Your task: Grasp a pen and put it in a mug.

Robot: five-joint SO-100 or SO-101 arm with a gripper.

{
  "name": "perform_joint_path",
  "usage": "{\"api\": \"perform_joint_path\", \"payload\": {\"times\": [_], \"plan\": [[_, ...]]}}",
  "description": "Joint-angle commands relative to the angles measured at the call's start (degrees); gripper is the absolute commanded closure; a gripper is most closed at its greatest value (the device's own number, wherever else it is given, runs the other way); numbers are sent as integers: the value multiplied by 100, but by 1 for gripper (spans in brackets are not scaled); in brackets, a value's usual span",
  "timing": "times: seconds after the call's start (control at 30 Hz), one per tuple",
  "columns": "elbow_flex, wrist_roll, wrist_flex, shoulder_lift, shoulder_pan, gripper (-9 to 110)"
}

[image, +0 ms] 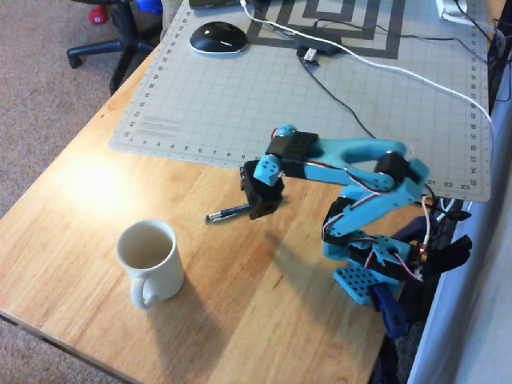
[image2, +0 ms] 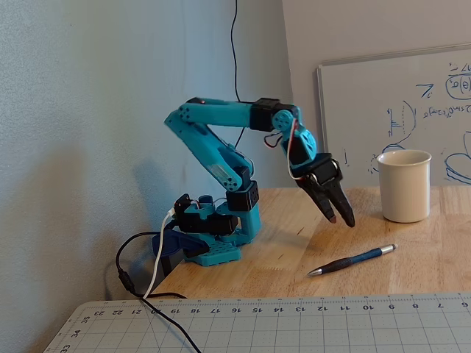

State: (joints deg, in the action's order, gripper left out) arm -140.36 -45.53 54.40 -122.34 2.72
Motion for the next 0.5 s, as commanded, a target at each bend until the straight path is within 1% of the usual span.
{"api": "perform_joint_path", "payload": {"times": [0.0, 0.13, 0.47], "plan": [[782, -747, -237, 984, 141, 76], [1037, -1037, -387, 1679, 149, 75], [1362, -1055, -765, 2382, 158, 76]]}}
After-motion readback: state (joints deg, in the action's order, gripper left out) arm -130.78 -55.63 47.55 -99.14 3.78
